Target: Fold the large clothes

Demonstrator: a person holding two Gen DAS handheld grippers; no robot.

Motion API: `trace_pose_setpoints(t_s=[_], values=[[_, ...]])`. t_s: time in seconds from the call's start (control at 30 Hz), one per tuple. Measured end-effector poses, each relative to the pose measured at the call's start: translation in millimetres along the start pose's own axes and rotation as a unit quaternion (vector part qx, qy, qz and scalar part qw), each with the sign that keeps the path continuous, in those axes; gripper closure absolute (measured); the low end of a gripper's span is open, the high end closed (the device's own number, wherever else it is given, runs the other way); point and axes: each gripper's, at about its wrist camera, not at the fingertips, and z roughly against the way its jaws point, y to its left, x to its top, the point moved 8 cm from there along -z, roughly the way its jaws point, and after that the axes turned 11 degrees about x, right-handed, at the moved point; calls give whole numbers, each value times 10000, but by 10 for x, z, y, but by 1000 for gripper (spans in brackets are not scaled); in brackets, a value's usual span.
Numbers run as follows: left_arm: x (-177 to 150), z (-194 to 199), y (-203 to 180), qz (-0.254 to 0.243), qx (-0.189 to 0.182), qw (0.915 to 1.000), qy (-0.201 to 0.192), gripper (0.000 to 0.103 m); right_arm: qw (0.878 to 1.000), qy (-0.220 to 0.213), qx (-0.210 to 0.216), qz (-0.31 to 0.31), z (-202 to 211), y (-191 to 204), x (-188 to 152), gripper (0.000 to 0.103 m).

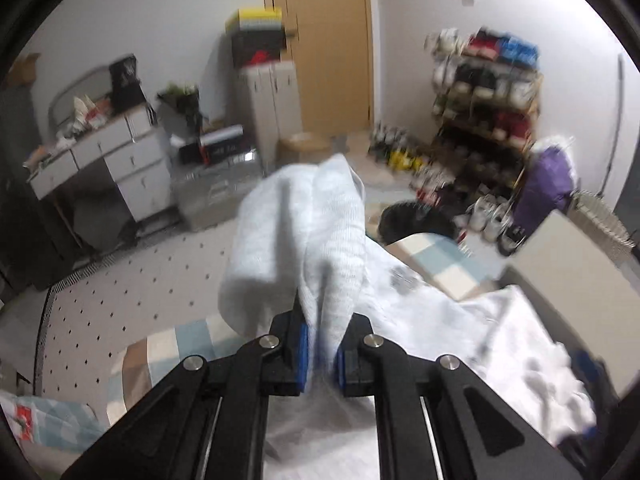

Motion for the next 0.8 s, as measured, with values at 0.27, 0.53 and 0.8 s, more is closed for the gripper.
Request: trace_pose_setpoints(t_s=[0.27,0.53,0.8], values=[[-742,615,-169,684,-562,9955,-339,98,9971,384,261,-607,-99,-13,347,0],[-577,498,-37,1315,-449,9881,-661,97,9816,1812,583,159,-1101,338,983,0],[-637,405,-124,1564,-768,9830,-577,97,9398,3343,202,685,-2134,472,631,10]])
